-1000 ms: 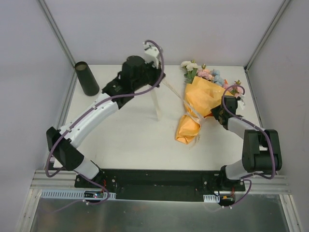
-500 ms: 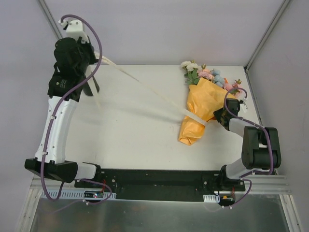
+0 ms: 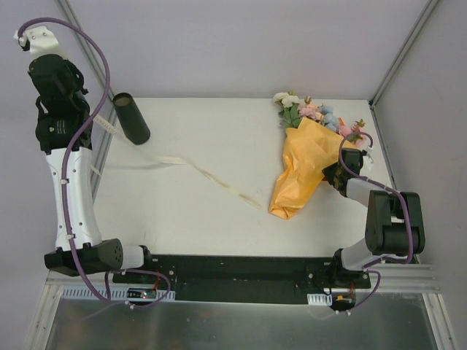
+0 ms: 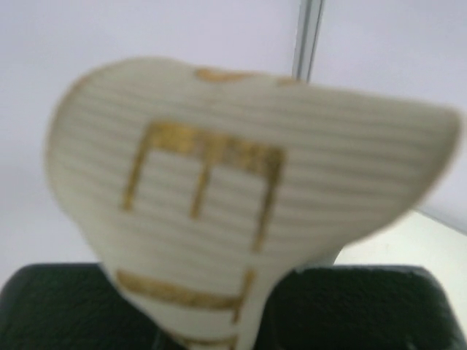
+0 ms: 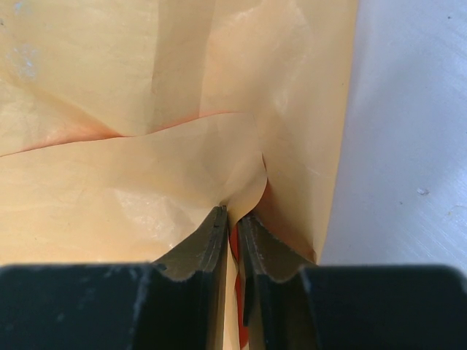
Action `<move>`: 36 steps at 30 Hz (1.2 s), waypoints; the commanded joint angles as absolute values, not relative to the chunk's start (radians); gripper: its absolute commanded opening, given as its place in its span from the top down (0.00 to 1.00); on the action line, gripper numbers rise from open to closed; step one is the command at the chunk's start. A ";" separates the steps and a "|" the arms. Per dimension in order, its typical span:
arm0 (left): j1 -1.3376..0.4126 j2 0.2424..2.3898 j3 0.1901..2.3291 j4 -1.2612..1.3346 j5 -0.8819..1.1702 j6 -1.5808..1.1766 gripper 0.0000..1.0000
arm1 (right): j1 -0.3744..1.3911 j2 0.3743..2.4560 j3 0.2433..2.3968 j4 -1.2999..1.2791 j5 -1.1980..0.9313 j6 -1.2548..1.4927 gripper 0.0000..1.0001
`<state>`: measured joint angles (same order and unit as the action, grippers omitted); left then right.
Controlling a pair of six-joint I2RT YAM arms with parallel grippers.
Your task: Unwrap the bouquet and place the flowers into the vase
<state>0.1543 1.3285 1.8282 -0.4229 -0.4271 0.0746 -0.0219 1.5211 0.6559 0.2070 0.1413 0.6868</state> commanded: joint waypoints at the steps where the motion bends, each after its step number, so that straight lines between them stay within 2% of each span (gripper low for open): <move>1: 0.163 1.307 1.738 -0.471 -0.318 -0.035 1.00 | -0.029 1.506 0.675 0.232 0.130 0.664 0.82; 12: 0.163 1.270 1.389 -0.453 -0.106 -0.329 1.00 | -0.029 1.474 0.681 0.213 0.101 0.650 0.80; 19: 0.163 1.305 1.194 -0.445 -0.081 -0.527 0.99 | -0.028 1.428 0.719 0.135 0.089 0.617 0.70; 27: 0.164 1.333 1.048 -0.451 -0.031 -0.610 0.61 | -0.025 1.296 0.788 0.005 0.081 0.554 0.65; 29: 0.164 1.322 1.028 -0.457 -0.049 -0.633 0.44 | -0.017 1.282 0.813 -0.049 0.077 0.525 0.63; 32: 0.164 1.305 1.045 -0.485 -0.009 -0.649 0.04 | -0.006 1.270 0.854 -0.138 0.098 0.555 0.62; 36: 0.164 1.282 1.081 -0.520 0.104 -0.600 0.01 | -0.002 1.240 0.850 -0.204 0.075 0.601 0.60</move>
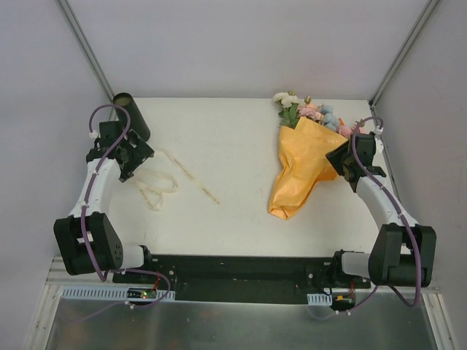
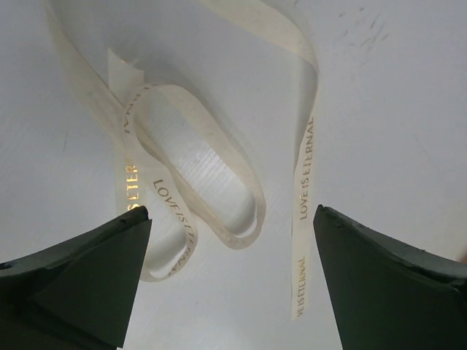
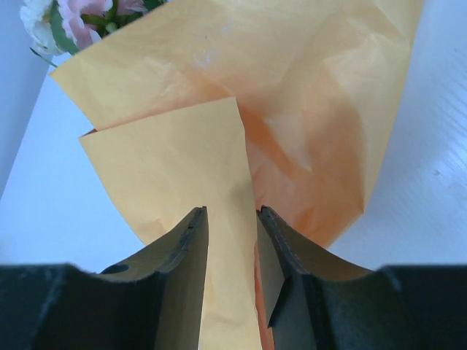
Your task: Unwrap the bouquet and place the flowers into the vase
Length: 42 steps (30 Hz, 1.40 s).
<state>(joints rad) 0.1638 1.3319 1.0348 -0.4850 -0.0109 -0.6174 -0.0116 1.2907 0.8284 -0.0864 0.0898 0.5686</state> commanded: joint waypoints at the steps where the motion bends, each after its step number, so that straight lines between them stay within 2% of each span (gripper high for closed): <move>1: 0.163 1.270 1.081 -0.520 0.136 -0.588 0.01 | 0.000 1.224 0.839 -0.203 0.068 0.613 0.60; 6: 0.121 1.250 1.085 -0.520 0.368 -0.508 0.02 | -0.002 1.163 0.781 -0.201 0.028 0.652 0.50; 11: -0.042 1.180 1.043 -0.537 0.339 -0.428 0.02 | -0.002 1.129 0.724 -0.115 -0.072 0.609 0.30; 12: -0.069 1.169 1.028 -0.538 0.334 -0.425 0.02 | 0.000 1.134 0.701 -0.069 -0.093 0.601 0.29; 19: -0.118 1.131 0.959 -0.584 0.465 -0.333 0.01 | 0.028 1.259 0.670 0.107 -0.169 0.597 0.30; 27: -0.132 1.012 0.928 -0.592 0.386 -0.321 0.01 | 0.124 1.301 0.742 0.186 -0.173 0.627 0.45; 34: -0.147 1.046 0.914 -0.595 0.439 -0.314 0.01 | 0.296 1.452 0.906 0.284 -0.141 0.623 0.43; 42: -0.184 1.039 0.908 -0.594 0.437 -0.319 0.02 | 0.420 1.716 1.120 0.246 -0.060 0.620 0.34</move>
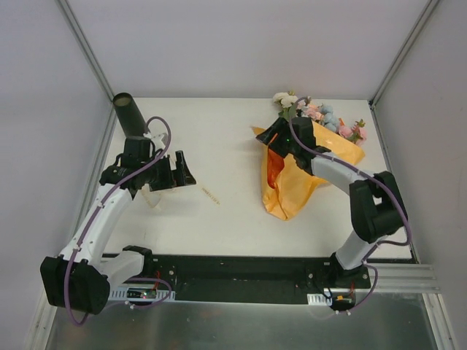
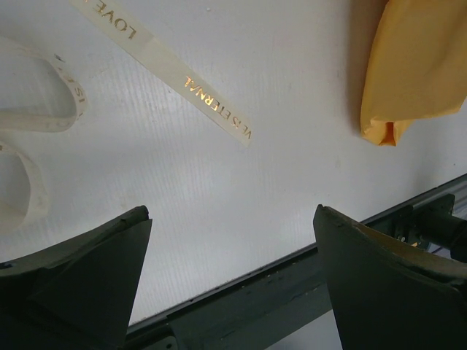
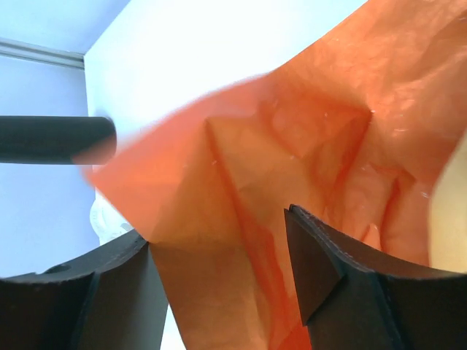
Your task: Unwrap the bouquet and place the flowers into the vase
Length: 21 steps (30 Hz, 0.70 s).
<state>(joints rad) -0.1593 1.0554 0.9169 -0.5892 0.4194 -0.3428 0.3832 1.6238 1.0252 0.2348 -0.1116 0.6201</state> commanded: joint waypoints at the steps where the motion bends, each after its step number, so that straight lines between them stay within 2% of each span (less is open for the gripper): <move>1: -0.187 1.035 0.907 -0.594 0.427 -0.319 0.02 | 0.429 1.736 1.135 0.239 -0.052 0.623 0.33; 7: -0.192 1.068 0.920 -0.594 0.429 -0.333 0.03 | 0.483 1.790 1.227 0.114 0.027 0.583 0.27; 12: -0.192 1.107 0.965 -0.584 0.506 -0.389 0.05 | 0.497 1.714 1.305 -0.150 0.202 0.591 0.26; 15: -0.192 1.127 0.999 -0.560 0.509 -0.431 0.05 | 0.509 1.640 1.309 -0.236 0.293 0.568 0.21; 21: -0.195 1.186 0.983 -0.306 0.643 -0.601 0.01 | 0.511 1.553 1.298 -0.325 0.322 0.545 0.16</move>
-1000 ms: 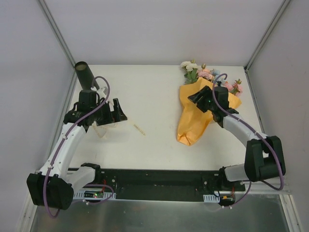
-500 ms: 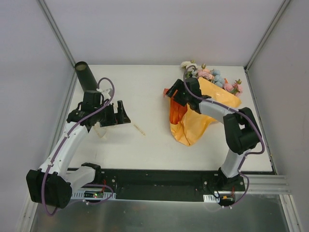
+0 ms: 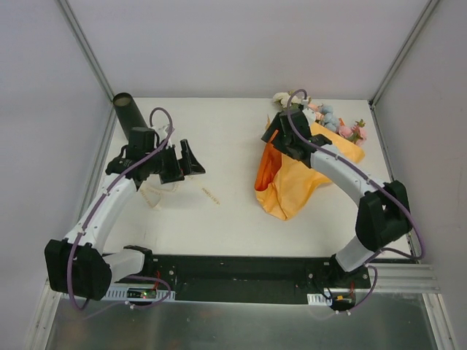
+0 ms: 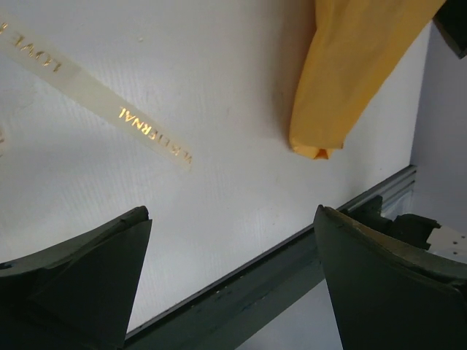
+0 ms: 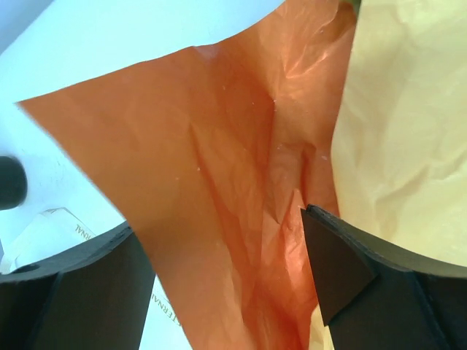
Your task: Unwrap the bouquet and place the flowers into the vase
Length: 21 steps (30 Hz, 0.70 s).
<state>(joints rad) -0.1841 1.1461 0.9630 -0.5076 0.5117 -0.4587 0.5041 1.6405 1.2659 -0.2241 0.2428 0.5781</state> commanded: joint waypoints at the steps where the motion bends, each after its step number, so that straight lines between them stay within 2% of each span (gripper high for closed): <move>1: -0.202 1.209 0.988 -0.276 0.650 -0.618 0.01 | 0.511 1.539 1.298 -0.340 0.321 0.542 0.16; 10: -0.406 1.432 1.162 -0.222 0.506 -0.540 0.01 | 0.517 1.372 1.209 -0.373 0.481 0.592 0.20; 16: -0.557 1.528 1.265 -0.193 0.378 -0.460 0.01 | 0.503 1.339 1.187 -0.379 0.505 0.566 0.20; 21: -0.571 1.629 1.296 -0.190 0.282 -0.445 0.01 | 0.494 1.390 1.170 -0.328 0.446 0.575 0.22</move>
<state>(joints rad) -0.5762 1.5612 1.2533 -0.2176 0.3946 -0.4896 0.5007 1.3674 1.1725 -0.3611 0.4561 0.5751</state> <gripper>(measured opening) 0.990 0.794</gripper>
